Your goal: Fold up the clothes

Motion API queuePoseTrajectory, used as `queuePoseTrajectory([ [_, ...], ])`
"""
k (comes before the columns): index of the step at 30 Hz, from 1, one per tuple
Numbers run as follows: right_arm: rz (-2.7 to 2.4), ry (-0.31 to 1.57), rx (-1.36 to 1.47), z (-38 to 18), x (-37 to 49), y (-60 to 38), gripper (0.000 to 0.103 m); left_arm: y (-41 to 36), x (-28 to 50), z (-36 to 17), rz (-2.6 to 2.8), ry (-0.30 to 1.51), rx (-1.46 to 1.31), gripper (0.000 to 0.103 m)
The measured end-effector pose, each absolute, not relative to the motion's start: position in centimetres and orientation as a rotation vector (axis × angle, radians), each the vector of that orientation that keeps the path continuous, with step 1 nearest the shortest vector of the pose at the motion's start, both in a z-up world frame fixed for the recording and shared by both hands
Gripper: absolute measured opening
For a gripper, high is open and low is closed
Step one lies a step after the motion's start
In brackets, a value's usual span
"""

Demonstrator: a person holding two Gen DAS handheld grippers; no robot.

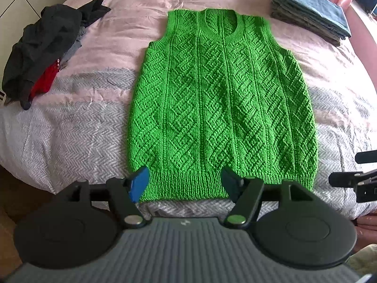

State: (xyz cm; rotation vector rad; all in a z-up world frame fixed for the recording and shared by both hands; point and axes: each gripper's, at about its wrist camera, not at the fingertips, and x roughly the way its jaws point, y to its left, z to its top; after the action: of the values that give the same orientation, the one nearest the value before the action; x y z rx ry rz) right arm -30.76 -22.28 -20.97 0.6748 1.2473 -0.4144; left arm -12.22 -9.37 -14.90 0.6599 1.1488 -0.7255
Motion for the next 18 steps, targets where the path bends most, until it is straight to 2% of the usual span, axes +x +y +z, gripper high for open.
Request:
queuePoseTrajectory([
  [18, -0.372, 1.275, 0.651, -21.0, -31.1, -21.3, 0.09, -9.1, -13.8, -15.2, -0.745, 1.153, 0.695, 0.064],
])
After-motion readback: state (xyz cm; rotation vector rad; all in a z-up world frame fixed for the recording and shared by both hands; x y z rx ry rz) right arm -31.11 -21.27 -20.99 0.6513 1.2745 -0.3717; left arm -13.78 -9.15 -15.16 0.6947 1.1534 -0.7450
